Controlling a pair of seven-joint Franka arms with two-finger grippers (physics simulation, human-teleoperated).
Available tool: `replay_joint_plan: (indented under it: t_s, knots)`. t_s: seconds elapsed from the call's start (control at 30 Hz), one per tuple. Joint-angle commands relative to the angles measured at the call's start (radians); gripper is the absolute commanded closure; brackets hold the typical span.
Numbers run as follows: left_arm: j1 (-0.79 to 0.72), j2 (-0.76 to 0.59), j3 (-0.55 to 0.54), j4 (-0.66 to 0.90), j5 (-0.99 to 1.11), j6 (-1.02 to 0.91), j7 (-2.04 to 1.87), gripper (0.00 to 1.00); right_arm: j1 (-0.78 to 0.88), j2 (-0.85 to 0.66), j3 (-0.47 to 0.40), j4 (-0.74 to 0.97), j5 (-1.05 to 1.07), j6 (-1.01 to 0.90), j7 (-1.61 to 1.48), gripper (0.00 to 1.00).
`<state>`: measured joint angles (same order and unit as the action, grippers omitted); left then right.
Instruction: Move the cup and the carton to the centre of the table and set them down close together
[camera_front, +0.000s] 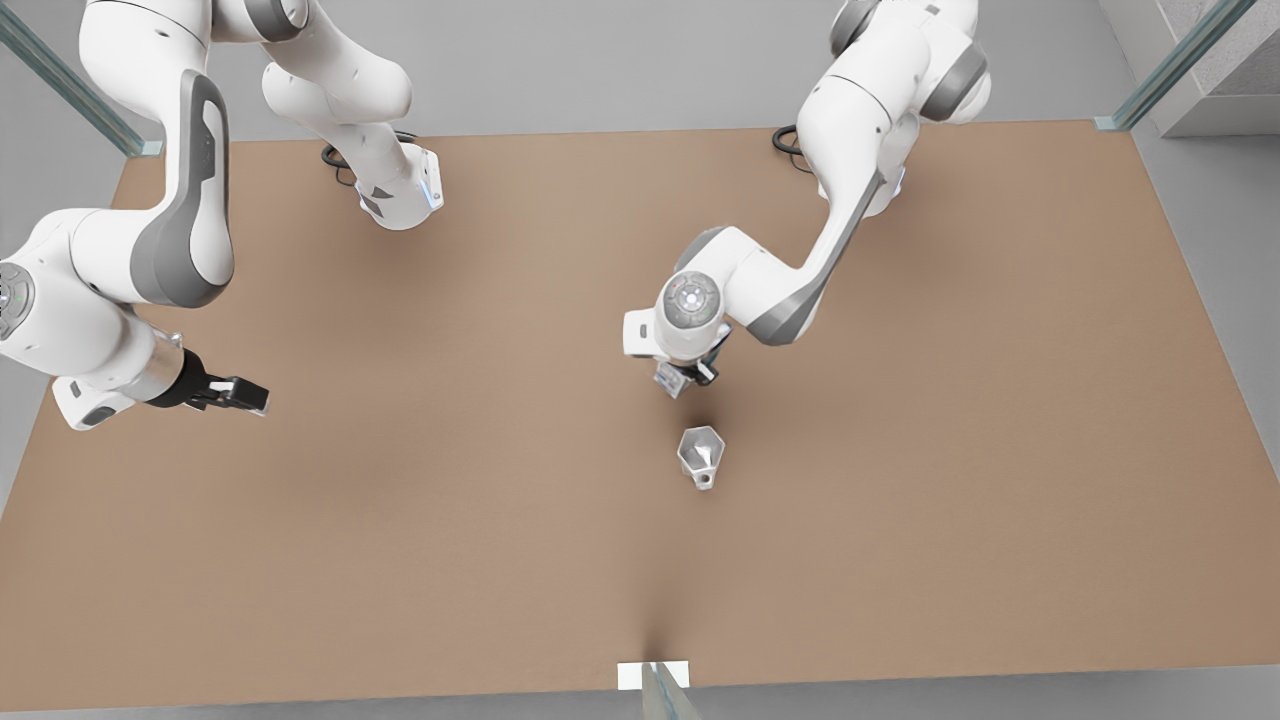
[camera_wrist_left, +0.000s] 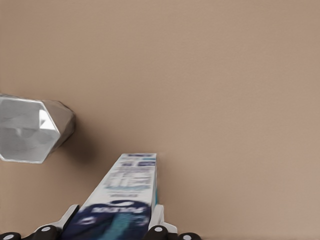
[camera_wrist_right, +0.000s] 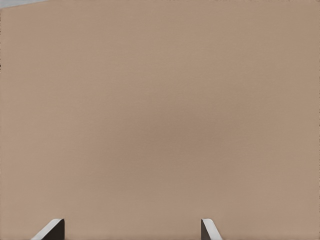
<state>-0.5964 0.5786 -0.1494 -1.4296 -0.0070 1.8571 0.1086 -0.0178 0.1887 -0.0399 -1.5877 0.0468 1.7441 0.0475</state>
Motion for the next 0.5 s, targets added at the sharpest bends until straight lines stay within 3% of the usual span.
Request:
replay_joint_plan:
  t_s: [0.0, 0.03, 0.3, 0.4, 0.47]
  knots:
    - [0.000, 0.001, 0.001, 0.000, -0.005, -0.001, 0.000, 0.42, 0.001, 0.000, 0.000, 0.000, -0.001, 0.000, 0.000, 0.00]
    - [0.000, 0.004, 0.001, 0.000, -0.007, 0.017, 0.000, 0.00, 0.004, 0.000, 0.002, 0.000, -0.004, 0.000, 0.002, 0.00]
    - [0.000, -0.016, -0.001, 0.012, -0.018, 0.014, -0.020, 0.00, 0.016, -0.002, 0.000, 0.009, 0.004, 0.000, 0.023, 0.00]
    - [0.015, -0.042, 0.025, 0.145, -0.034, -0.176, -0.007, 0.00, 0.019, 0.000, 0.002, 0.026, 0.008, -0.011, 0.045, 0.00]
    - [0.015, -0.068, 0.236, 0.189, -0.182, -0.263, -0.009, 0.00, 0.019, 0.000, 0.002, 0.026, 0.008, -0.009, 0.046, 0.00]
